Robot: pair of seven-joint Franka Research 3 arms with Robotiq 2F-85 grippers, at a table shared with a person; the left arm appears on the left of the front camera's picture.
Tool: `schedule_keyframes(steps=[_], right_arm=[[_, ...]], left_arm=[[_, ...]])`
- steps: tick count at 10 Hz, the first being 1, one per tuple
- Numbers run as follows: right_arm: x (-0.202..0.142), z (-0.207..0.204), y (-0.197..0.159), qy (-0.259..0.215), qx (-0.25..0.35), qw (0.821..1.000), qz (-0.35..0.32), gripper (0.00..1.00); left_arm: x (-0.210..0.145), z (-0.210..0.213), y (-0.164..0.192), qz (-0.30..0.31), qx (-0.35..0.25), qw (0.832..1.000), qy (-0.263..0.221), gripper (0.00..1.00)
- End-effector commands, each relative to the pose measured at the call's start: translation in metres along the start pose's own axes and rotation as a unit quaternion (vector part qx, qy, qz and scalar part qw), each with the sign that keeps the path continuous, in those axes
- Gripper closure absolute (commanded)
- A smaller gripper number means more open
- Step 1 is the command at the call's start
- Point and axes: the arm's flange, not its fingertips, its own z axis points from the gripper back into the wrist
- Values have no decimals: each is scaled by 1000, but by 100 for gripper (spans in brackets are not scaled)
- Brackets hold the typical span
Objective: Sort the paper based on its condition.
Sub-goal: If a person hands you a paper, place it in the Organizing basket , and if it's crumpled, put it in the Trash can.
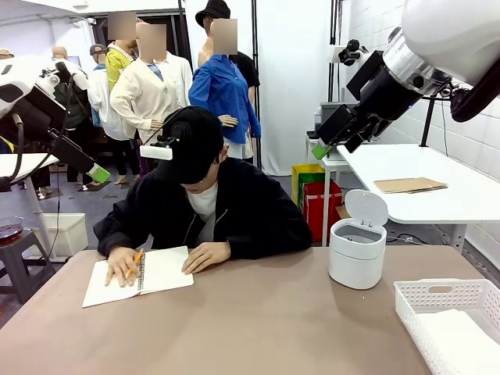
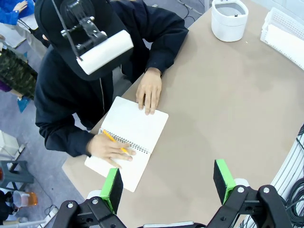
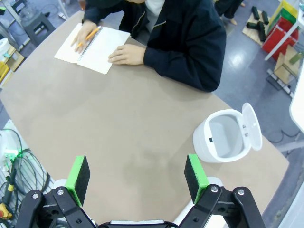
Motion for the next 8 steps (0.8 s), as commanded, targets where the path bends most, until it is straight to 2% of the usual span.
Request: schedule_keyframes(steps=[1, 8], right_arm=[[0, -2, -1, 1, 1, 1000, -1, 0], [0, -2, -1, 1, 1, 1000, -1, 0]], left_arm=[[-1, 1, 0, 1, 2, 1000, 4, 0], [-1, 1, 0, 1, 2, 1000, 4, 0]])
